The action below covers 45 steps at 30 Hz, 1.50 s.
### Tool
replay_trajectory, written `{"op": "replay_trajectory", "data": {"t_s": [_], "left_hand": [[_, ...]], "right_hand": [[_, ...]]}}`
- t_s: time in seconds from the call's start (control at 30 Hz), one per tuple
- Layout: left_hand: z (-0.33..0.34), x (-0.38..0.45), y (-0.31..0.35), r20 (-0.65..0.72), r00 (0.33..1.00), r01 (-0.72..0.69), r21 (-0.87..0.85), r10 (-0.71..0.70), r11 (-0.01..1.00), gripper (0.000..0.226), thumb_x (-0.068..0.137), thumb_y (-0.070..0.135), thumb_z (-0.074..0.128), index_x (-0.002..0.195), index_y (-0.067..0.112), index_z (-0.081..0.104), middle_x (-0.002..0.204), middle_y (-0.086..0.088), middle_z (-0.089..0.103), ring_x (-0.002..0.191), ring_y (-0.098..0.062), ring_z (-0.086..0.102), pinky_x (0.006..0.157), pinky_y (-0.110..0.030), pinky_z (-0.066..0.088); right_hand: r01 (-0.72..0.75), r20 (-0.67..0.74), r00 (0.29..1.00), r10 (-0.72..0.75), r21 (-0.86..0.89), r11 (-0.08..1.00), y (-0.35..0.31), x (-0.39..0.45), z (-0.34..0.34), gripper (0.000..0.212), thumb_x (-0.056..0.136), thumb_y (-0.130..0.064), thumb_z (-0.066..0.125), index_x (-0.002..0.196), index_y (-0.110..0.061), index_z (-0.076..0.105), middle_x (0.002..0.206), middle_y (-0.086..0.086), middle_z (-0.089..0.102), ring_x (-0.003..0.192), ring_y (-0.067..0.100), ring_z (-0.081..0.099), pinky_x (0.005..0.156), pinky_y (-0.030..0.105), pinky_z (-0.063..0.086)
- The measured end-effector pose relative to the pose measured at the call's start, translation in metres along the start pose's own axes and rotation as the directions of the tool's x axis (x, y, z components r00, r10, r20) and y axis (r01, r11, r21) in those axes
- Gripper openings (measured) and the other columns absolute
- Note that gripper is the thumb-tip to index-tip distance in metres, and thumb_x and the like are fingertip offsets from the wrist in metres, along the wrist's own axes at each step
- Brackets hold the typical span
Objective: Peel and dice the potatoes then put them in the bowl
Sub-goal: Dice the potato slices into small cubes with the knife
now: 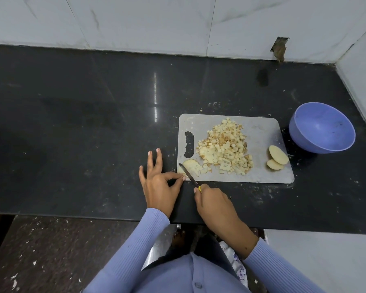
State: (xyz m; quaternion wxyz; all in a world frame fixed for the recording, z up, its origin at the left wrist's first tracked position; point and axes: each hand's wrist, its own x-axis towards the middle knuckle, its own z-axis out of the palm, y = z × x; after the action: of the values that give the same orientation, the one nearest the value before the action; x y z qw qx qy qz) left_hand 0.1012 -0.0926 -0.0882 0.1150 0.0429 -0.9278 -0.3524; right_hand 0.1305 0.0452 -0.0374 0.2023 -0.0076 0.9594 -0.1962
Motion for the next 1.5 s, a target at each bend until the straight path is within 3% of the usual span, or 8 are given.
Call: {"op": "replay_trajectory", "data": {"t_s": [0.3, 0.43, 0.53, 0.67, 0.77, 1.1, 1.23, 1.5], "left_hand": [[-0.003, 0.008, 0.004, 0.074, 0.996, 0.053, 0.043, -0.056, 0.998, 0.011, 0.072, 0.026, 0.081, 0.065, 0.024, 0.073, 0.153, -0.003, 0.026, 0.146, -0.018, 0.007, 0.117, -0.038, -0.006], [-0.001, 0.006, 0.005, 0.083, 0.997, 0.003, 0.071, -0.009, 0.997, 0.011, 0.073, 0.023, 0.081, 0.066, 0.021, 0.072, 0.146, -0.005, 0.040, 0.143, -0.027, 0.023, 0.117, -0.041, 0.005], [-0.001, 0.005, 0.007, 0.066, 0.996, -0.057, 0.077, 0.052, 0.995, 0.010, 0.068, 0.017, 0.084, 0.067, 0.018, 0.074, 0.132, -0.010, 0.057, 0.129, -0.032, 0.045, 0.109, -0.046, 0.029], [-0.006, 0.008, 0.011, 0.075, 0.993, -0.096, 0.003, 0.095, 0.995, 0.027, 0.063, 0.008, 0.086, 0.088, 0.009, 0.076, 0.097, -0.004, 0.065, 0.089, -0.021, 0.055, 0.076, -0.038, 0.053], [-0.011, 0.021, 0.017, 0.221, 0.975, 0.006, -0.070, 0.010, 0.998, 0.046, 0.065, 0.005, 0.085, 0.108, 0.008, 0.070, 0.091, -0.002, 0.054, 0.070, -0.016, 0.054, 0.075, -0.030, 0.053], [-0.007, 0.046, 0.034, 0.390, 0.917, 0.125, -0.084, -0.083, 0.989, 0.044, 0.062, 0.006, 0.087, 0.102, 0.002, 0.071, 0.081, -0.003, 0.062, 0.074, -0.017, 0.065, 0.079, -0.030, 0.056], [-0.006, 0.049, 0.037, 0.404, 0.909, 0.164, -0.114, -0.105, 0.980, 0.041, 0.062, 0.005, 0.087, 0.100, 0.004, 0.073, 0.080, -0.003, 0.064, 0.073, -0.015, 0.064, 0.077, -0.027, 0.055], [-0.014, 0.043, 0.024, 0.403, 0.904, 0.270, -0.286, -0.140, 0.919, 0.029, 0.074, -0.009, 0.073, 0.096, 0.010, 0.075, 0.083, -0.001, 0.071, 0.075, -0.006, 0.066, 0.069, -0.007, 0.049]], "right_hand": [[-0.002, 0.034, 0.999, 0.008, -0.185, 0.983, 0.015, -0.014, 0.001, 0.034, 0.105, -0.032, 0.022, 0.111, -0.009, 0.047, 0.104, 0.009, 0.063, 0.095, 0.028, 0.061, 0.064, 0.030, 0.034], [0.016, 0.032, 0.999, -0.008, -0.278, 0.960, 0.028, -0.023, -0.003, 0.035, 0.105, -0.035, 0.021, 0.111, -0.011, 0.045, 0.104, 0.008, 0.064, 0.096, 0.028, 0.062, 0.063, 0.029, 0.033], [0.027, 0.034, 0.999, -0.017, -0.297, 0.954, 0.031, -0.022, -0.007, 0.036, 0.104, -0.036, 0.021, 0.110, -0.010, 0.045, 0.105, 0.010, 0.063, 0.097, 0.030, 0.061, 0.065, 0.031, 0.034], [0.037, 0.057, 0.998, -0.028, -0.160, 0.986, 0.039, -0.018, -0.019, 0.032, 0.103, -0.038, 0.028, 0.098, -0.012, 0.046, 0.098, 0.012, 0.061, 0.093, 0.033, 0.059, 0.065, 0.033, 0.035], [0.012, 0.035, 0.999, -0.011, -0.031, 0.999, 0.049, -0.014, -0.029, 0.032, 0.101, -0.041, 0.032, 0.085, -0.015, 0.043, 0.083, 0.007, 0.058, 0.082, 0.028, 0.058, 0.065, 0.034, 0.038], [0.004, -0.229, 0.968, 0.099, 0.412, 0.911, 0.036, 0.009, -0.019, 0.039, 0.077, -0.032, 0.078, 0.067, -0.020, 0.042, 0.063, 0.004, 0.060, 0.058, 0.021, 0.061, 0.057, 0.041, 0.053], [0.055, -0.273, 0.959, 0.071, 0.427, 0.902, 0.017, 0.024, -0.010, 0.034, 0.070, -0.024, 0.084, 0.079, -0.015, 0.052, 0.068, -0.006, 0.066, 0.060, 0.004, 0.062, 0.061, 0.028, 0.052], [0.104, -0.344, 0.939, 0.018, 0.333, 0.937, 0.009, 0.033, 0.002, 0.030, 0.076, -0.018, 0.078, 0.081, -0.016, 0.048, 0.072, -0.006, 0.066, 0.068, 0.010, 0.064, 0.066, 0.034, 0.054]]}}
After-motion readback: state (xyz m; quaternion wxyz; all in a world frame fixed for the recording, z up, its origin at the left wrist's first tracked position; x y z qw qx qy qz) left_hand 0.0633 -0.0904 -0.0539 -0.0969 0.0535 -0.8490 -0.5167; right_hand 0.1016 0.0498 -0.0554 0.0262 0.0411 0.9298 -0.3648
